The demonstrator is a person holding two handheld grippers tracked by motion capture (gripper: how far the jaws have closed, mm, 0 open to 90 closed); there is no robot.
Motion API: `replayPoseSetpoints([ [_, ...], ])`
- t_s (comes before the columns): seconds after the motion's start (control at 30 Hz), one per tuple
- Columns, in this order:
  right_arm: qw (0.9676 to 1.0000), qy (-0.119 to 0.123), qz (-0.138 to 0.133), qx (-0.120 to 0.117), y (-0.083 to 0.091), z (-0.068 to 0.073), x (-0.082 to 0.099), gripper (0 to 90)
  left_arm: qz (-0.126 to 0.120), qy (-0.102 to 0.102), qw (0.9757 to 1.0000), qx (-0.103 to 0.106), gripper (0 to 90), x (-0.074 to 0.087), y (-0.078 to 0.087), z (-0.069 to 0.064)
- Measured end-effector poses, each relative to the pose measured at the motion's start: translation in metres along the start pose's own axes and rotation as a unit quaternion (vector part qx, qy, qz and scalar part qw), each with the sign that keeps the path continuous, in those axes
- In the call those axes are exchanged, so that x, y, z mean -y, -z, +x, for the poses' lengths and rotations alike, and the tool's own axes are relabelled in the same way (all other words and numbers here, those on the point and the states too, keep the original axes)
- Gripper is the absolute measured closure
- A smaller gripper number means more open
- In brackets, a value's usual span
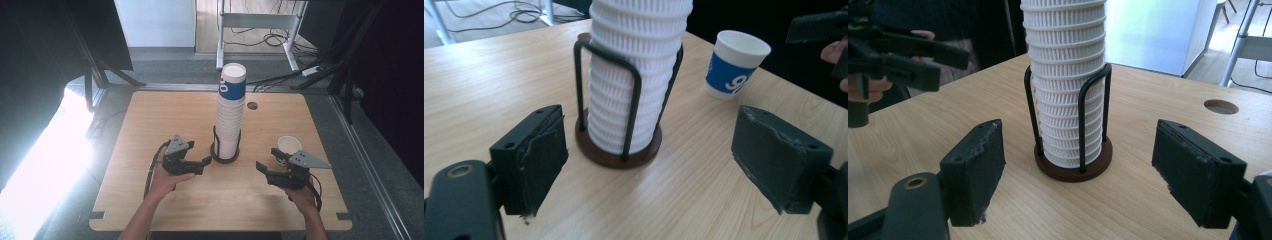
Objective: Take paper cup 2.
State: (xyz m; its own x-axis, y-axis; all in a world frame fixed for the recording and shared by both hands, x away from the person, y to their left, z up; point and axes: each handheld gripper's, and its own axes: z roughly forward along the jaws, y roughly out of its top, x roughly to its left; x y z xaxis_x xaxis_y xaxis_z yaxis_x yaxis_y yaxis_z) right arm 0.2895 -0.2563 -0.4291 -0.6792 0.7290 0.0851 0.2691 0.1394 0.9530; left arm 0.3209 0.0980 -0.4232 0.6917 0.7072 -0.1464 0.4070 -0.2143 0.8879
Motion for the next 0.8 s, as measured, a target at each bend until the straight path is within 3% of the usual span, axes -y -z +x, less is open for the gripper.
replayPoseSetpoints([
  [0.1,1.0,0.003,-0.001,0.001,0.001,0.0,0.0,21.8,0.005,-0.018,0.9996,-0.019,14.1,-0.008,-0.012,0.003],
  [0.23,1.0,0.003,0.0,0.002,0.001,0.0,0.001,21.8,-0.002,-0.009,0.9999,-0.013,13.7,-0.014,-0.024,0.008],
  [0.47,1.0,0.001,0.003,0.003,-0.001,-0.002,0.003,21.8,-0.006,-0.029,0.9995,-0.008,14.2,-0.024,-0.036,0.01],
  [0.73,1.0,0.005,0.008,0.0,-0.006,0.0,0.004,21.8,-0.015,-0.026,0.9995,0.012,12.1,-0.038,-0.049,0.013],
  [0.8,0.9999,0.003,0.01,0.001,-0.007,0.0,0.005,21.7,-0.019,-0.023,0.9995,0.009,11.9,-0.04,-0.053,0.013],
])
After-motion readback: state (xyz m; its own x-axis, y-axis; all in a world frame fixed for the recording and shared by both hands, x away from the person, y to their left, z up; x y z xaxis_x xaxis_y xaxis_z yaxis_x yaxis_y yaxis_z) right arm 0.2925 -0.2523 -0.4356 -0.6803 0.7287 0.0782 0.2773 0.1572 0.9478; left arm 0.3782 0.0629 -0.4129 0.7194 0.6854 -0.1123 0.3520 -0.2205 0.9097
